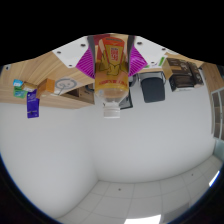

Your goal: Pour water

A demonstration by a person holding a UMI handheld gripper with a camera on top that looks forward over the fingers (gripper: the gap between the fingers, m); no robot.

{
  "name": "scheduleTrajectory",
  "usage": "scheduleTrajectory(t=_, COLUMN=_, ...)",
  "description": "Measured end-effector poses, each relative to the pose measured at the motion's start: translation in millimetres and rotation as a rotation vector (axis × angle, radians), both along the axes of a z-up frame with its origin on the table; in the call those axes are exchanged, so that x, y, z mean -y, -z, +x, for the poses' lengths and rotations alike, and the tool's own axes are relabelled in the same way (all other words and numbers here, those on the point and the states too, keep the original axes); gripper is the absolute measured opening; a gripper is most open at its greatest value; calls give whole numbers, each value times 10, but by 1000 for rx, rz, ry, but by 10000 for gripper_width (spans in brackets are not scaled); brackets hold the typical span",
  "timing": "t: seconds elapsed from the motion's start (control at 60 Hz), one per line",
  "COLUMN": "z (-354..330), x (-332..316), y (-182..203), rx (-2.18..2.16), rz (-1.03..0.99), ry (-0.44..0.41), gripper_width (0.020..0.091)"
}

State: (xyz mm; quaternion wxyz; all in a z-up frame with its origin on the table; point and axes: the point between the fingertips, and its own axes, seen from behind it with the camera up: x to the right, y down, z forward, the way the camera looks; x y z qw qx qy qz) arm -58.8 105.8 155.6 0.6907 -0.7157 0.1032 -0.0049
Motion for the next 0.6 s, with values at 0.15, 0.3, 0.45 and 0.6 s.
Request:
scheduleTrajectory(t=0.15, z=215, x=-96, y=562, rx=126, rz=-103, ry=-28, gripper_width=460)
scheduleTrajectory(t=0.3, z=207, x=-145, y=739, rx=189, rz=-115, ry=-68, gripper_width=486)
scheduleTrajectory(t=0.45, z=248, x=-124, y=725, rx=114, rz=-89, ry=-63, gripper_width=538)
scheduleTrajectory(t=0.6, z=214, x=-65, y=790, rx=103, rz=-143, ry=-108, gripper_width=709)
